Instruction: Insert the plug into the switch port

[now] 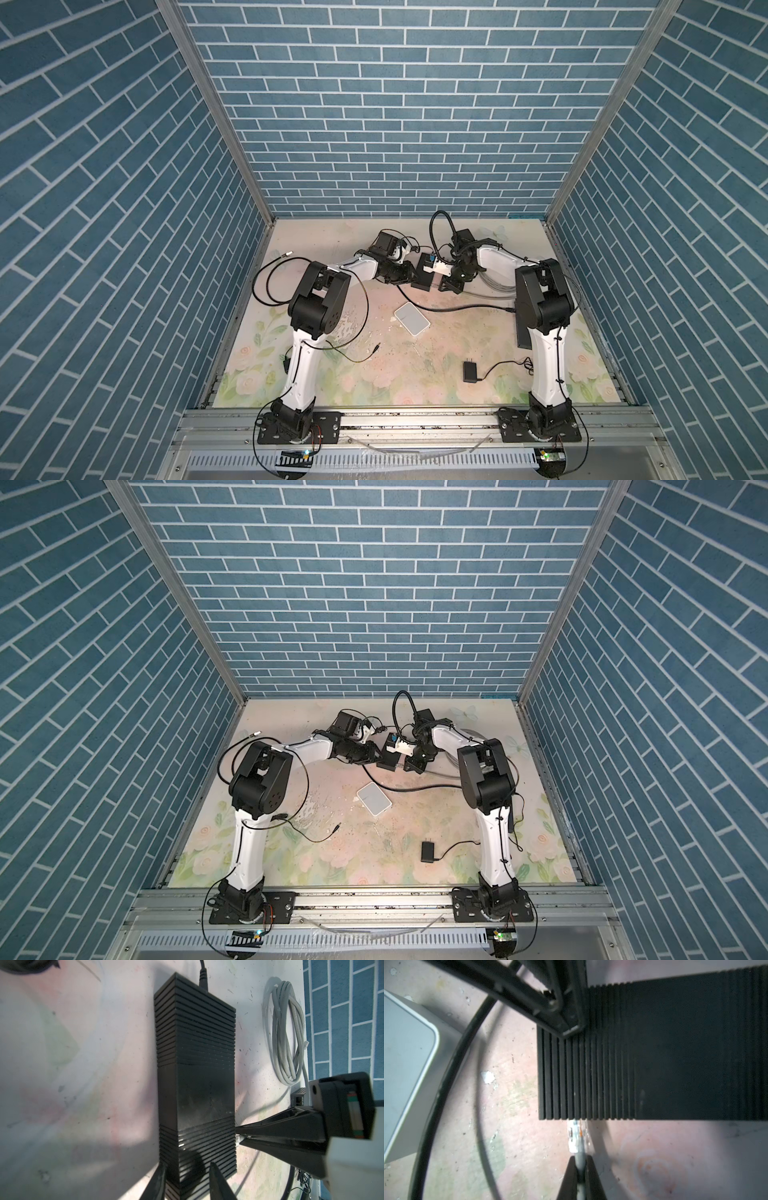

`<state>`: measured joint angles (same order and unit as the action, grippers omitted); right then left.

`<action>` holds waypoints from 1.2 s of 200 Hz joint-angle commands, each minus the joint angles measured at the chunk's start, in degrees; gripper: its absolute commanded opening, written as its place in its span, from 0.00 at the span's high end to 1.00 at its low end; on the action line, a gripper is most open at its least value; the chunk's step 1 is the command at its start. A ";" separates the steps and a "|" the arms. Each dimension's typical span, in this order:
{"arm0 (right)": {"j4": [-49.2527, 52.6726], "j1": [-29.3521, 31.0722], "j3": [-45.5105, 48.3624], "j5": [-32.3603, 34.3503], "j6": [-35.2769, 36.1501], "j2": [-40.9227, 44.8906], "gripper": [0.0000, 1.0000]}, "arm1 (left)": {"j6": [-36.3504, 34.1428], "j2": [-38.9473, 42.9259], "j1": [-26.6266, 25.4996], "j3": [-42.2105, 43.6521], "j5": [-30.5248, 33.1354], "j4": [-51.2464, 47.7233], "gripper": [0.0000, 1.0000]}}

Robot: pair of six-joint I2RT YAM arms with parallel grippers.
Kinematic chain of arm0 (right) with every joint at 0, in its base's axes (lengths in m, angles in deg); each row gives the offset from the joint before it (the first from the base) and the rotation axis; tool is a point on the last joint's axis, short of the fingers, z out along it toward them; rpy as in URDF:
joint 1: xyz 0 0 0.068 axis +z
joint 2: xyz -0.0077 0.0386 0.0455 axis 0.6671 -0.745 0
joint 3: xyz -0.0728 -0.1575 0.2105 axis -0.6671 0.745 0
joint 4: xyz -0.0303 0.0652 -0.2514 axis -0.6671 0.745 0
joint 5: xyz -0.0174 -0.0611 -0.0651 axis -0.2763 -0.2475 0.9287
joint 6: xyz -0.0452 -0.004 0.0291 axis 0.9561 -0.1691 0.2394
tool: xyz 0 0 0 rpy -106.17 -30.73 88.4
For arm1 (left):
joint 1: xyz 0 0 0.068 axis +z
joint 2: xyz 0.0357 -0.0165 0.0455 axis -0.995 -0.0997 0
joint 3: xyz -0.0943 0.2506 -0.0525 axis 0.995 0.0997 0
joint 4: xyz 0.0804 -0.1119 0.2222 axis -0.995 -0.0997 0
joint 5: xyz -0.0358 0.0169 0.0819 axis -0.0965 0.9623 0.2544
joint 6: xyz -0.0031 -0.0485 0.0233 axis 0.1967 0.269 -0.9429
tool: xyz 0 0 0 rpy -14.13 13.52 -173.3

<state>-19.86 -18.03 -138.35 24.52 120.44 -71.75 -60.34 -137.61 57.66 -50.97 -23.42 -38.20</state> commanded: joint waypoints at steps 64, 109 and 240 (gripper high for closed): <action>-8.20 2.88 -2.61 -3.57 -4.16 1.41 0.97 | 3.09 0.37 -4.94 1.45 -11.25 4.72 0.65; -11.31 3.16 0.61 -5.47 -5.48 3.42 0.97 | 4.47 0.52 -4.94 2.28 -11.36 6.59 0.65; -10.54 3.83 0.09 -8.55 -1.55 1.50 0.95 | 0.80 -2.41 -3.42 -2.48 -11.97 2.65 0.65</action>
<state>-23.69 -17.86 -137.23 26.12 117.65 -70.86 -58.09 -137.83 57.62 -50.06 -24.73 -36.46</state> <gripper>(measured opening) 0.077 0.353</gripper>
